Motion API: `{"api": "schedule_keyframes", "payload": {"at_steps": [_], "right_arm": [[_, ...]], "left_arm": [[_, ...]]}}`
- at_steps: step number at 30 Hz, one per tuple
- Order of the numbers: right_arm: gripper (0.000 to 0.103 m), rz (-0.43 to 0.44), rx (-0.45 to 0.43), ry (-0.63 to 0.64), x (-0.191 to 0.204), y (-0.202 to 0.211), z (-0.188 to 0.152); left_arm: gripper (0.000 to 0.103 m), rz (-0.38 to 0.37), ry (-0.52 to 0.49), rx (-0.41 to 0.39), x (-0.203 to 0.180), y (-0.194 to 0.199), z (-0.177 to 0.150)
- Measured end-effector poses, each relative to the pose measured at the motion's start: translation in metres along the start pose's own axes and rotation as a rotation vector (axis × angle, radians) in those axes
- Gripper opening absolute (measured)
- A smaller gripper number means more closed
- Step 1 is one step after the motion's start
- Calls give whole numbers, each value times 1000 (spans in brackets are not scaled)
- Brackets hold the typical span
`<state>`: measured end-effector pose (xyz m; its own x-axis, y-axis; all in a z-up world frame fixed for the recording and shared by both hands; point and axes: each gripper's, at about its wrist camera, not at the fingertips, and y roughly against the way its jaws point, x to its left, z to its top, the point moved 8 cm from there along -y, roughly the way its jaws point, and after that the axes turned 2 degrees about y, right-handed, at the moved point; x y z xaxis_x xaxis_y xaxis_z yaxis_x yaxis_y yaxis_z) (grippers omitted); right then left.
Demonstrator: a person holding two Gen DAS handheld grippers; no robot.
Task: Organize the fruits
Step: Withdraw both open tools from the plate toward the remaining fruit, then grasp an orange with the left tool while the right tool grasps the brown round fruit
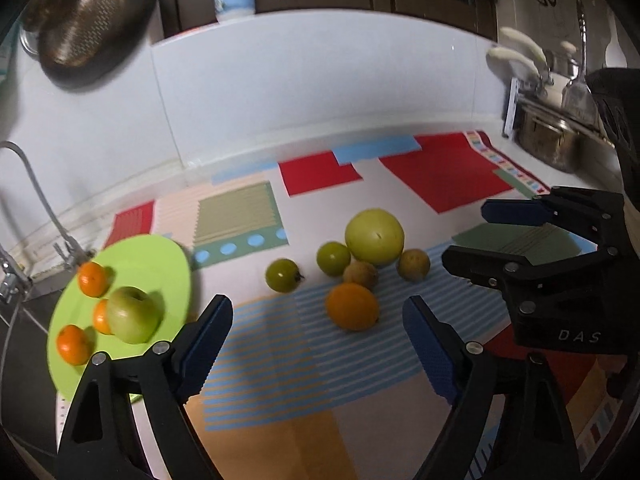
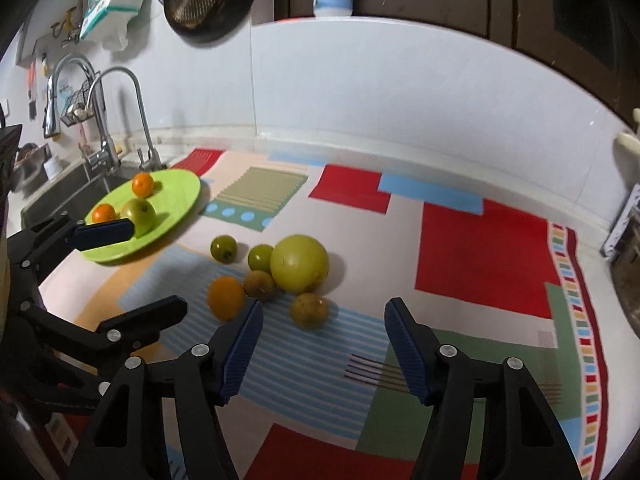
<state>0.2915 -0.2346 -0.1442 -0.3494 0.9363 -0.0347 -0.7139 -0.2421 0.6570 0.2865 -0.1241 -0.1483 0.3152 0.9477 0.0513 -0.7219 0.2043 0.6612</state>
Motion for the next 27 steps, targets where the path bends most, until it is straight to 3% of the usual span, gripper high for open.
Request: {"api": "schedule_keyframes", "payload": {"at_steps": [13, 23, 27], "right_arm": [[50, 106, 111, -7, 4, -51, -16], [40, 143, 137, -21, 8, -67, -15], [31, 145, 134, -33, 8, -68, -14]], "left_arm": [[67, -95, -5, 91, -9, -40, -8], [38, -157, 15, 128, -13, -51, -10], [38, -152, 19, 130, -13, -50, -10]]}}
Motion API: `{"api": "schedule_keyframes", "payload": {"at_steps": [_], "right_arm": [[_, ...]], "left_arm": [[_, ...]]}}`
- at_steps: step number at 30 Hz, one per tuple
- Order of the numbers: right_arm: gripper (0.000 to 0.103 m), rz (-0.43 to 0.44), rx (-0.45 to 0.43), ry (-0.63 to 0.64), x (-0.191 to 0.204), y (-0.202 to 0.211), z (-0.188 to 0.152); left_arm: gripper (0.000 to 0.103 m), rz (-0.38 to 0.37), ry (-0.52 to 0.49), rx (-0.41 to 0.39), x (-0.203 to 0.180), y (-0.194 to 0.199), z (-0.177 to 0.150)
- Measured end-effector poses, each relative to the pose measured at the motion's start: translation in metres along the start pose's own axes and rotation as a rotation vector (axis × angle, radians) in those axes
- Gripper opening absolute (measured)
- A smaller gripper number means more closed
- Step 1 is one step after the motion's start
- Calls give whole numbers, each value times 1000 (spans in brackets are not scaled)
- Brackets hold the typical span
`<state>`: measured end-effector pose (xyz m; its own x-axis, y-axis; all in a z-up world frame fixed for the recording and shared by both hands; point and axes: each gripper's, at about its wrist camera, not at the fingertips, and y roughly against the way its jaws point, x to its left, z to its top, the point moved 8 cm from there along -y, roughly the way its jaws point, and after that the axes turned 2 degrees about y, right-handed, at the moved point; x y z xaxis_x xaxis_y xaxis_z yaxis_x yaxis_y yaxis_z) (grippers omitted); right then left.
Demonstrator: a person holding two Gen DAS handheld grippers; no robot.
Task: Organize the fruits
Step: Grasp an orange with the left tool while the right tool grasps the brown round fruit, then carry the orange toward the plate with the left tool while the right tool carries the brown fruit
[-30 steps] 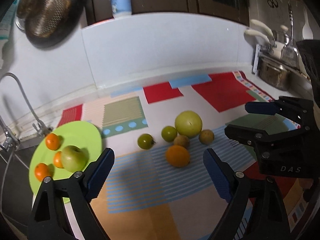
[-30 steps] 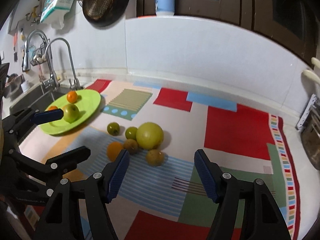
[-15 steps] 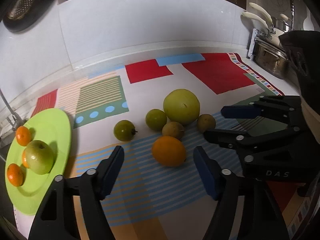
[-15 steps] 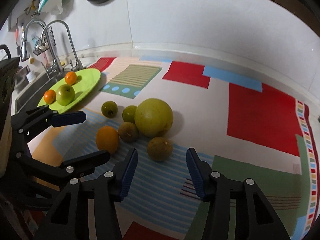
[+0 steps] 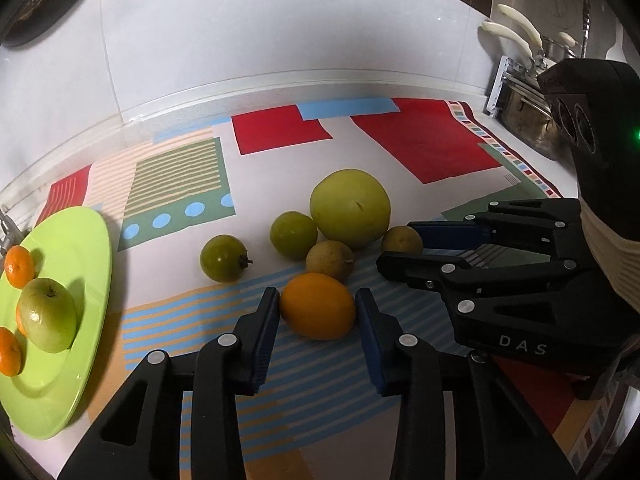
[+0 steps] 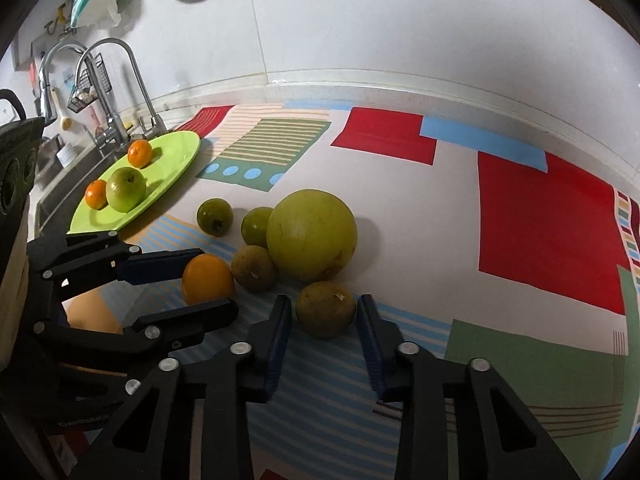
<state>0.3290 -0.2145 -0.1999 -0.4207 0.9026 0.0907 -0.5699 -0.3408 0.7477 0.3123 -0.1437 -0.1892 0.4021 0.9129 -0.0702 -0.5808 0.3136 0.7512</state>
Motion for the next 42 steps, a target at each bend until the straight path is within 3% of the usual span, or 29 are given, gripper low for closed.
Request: {"api": "schedule_keyframes", "payload": {"at_steps": [16, 30, 42], "right_arm": [[31, -24, -67, -43, 17, 42, 1], [31, -12, -166, -30, 66, 92, 12], [31, 8, -234, -15, 115, 111, 29]], "left_arm": [[38, 54, 41, -78, 8, 50, 0], [38, 114, 93, -194, 28, 121, -10], [38, 163, 99, -265, 62, 171, -20]]}}
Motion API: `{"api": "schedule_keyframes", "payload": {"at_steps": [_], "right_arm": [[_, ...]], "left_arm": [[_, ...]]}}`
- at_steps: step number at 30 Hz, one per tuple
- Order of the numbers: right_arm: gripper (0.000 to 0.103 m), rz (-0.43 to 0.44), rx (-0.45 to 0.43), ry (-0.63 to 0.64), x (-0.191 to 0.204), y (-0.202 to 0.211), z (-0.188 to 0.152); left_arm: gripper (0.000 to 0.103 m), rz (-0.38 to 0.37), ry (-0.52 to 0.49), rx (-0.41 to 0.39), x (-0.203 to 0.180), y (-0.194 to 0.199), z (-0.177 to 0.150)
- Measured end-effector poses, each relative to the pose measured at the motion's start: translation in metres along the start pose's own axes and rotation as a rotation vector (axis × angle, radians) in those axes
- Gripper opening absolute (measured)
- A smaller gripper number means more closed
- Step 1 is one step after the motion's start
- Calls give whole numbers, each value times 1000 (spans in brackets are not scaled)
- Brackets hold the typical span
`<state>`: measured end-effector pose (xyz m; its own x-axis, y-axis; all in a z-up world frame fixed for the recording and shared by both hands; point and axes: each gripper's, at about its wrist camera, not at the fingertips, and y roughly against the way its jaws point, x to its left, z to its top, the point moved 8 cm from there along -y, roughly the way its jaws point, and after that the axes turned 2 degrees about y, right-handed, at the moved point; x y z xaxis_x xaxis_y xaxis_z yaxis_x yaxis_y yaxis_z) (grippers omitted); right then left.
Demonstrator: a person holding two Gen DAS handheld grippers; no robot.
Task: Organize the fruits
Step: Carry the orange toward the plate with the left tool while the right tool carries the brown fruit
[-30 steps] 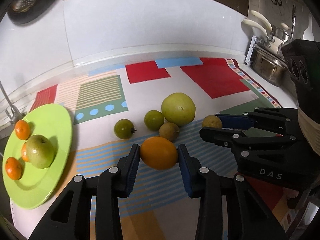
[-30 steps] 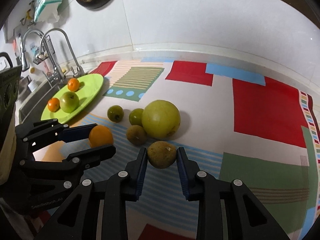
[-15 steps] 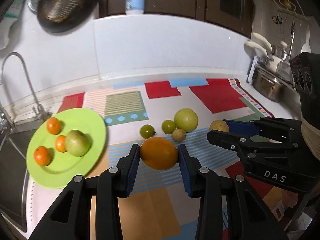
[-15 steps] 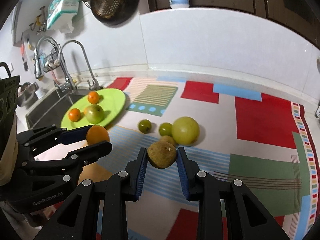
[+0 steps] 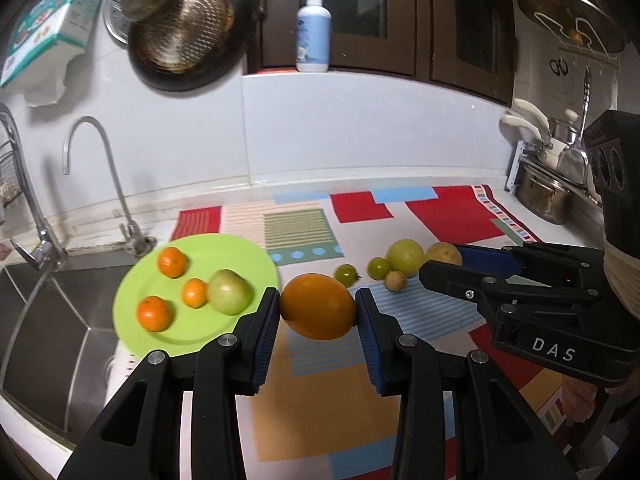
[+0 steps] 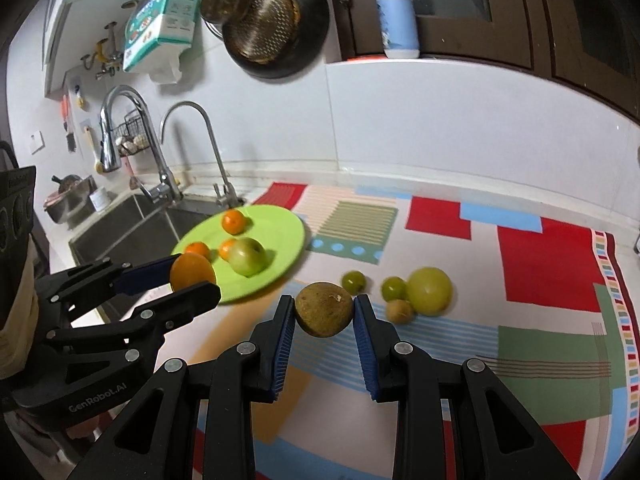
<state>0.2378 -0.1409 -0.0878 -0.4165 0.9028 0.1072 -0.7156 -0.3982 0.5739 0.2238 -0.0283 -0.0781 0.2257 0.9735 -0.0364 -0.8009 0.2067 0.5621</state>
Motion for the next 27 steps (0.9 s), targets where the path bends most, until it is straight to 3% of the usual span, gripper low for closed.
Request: {"api": "schedule_keyframes", "payload": {"at_steps": [14, 27], "right_arm": [[31, 28, -70, 17, 65, -16, 32], [31, 51, -79, 25, 104, -63, 61]], "left_arm": [[38, 59, 0, -40, 71, 24, 8], [38, 98, 5, -35, 133, 2, 18]]}}
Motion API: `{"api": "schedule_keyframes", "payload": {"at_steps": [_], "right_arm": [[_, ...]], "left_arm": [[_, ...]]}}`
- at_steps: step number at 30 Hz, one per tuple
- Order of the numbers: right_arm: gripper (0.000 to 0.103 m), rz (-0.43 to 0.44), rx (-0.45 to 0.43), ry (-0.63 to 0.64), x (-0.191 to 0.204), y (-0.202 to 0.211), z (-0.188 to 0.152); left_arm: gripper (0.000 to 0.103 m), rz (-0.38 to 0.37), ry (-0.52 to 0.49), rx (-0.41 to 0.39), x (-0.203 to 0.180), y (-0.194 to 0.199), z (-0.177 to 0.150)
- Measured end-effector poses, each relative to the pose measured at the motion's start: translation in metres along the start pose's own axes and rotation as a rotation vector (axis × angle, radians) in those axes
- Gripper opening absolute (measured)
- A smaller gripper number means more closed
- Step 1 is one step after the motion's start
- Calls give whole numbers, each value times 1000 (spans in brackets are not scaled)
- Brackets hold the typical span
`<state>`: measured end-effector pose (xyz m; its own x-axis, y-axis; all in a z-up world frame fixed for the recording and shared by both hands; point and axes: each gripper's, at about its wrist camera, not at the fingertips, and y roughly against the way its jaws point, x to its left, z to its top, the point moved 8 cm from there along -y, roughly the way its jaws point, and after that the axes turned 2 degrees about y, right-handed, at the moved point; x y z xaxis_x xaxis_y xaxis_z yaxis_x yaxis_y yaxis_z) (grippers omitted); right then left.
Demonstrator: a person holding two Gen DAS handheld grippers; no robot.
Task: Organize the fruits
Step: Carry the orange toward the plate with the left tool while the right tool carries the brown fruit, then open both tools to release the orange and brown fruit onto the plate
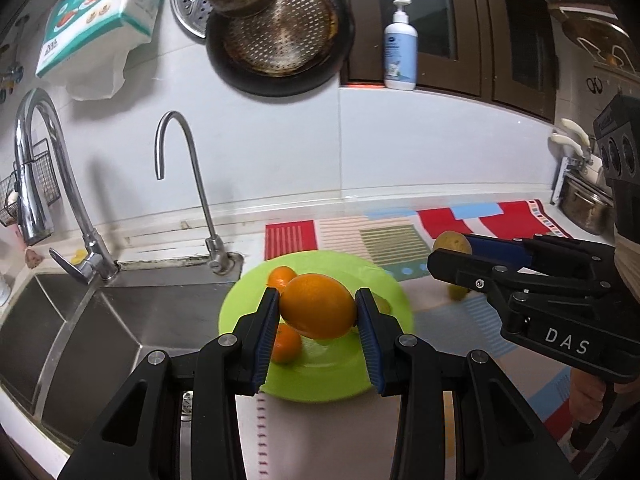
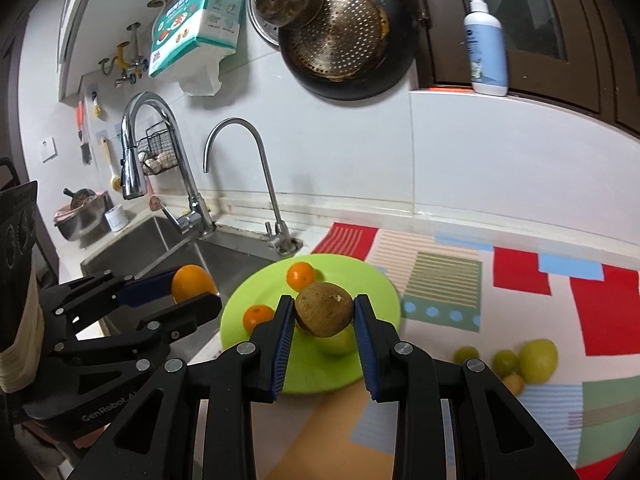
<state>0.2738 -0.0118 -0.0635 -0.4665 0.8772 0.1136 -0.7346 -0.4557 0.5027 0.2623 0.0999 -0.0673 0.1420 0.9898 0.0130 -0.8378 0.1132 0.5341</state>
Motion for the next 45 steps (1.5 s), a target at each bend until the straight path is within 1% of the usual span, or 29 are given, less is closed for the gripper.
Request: {"api": "schedule_keyframes", "payload": {"at_steps": [5, 10, 18, 26, 28, 29, 30, 31, 34, 36, 37, 39, 41, 42, 43, 45], "right_arm": [[31, 6, 18, 8, 2, -28, 8], [31, 13, 51, 3, -1, -57, 10], [31, 18, 123, -17, -15, -108, 3], [31, 20, 169, -46, -24, -138, -5], [33, 17, 175, -51, -26, -142, -6], [36, 15, 177, -55, -27, -143, -6], [43, 14, 177, -58, -28, -143, -6], [45, 11, 175, -61, -29, -142, -6], [45, -14, 164, -61, -32, -138, -5], [46, -28, 159, -69, -35, -131, -4], [50, -31, 155, -70, -35, -129, -4], [57, -54, 139, -69, -37, -119, -3], [59, -76, 120, -60, -37, -108, -3], [62, -87, 115, -56, -38, -103, -3], [67, -97, 111, -54, -38, -99, -3], [70, -117, 93, -59, -39, -86, -2]], "left_arm": [[38, 9, 9, 21, 16, -22, 1], [38, 15, 22, 59, 28, -51, -2], [38, 22, 37, 118, 40, -91, -10], [38, 21, 37, 169, 44, -118, -18], [46, 24, 34, 174, 44, -120, -19], [56, 28, 36, 170, 45, -120, -18], [58, 30, 38, 163, 45, -119, -17], [58, 32, 39, 157, 45, -116, -15], [59, 48, 42, 152, 46, -112, -14], [62, 52, 48, 148, 47, -107, -13], [64, 58, 53, 144, 47, -103, -12], [70, 65, 57, 136, 47, -96, -11], [72, 74, 56, 126, 46, -88, -9], [75, 80, 55, 121, 45, -85, -9], [77, 87, 56, 115, 45, -81, -8], [82, 96, 58, 100, 43, -71, -7]]}}
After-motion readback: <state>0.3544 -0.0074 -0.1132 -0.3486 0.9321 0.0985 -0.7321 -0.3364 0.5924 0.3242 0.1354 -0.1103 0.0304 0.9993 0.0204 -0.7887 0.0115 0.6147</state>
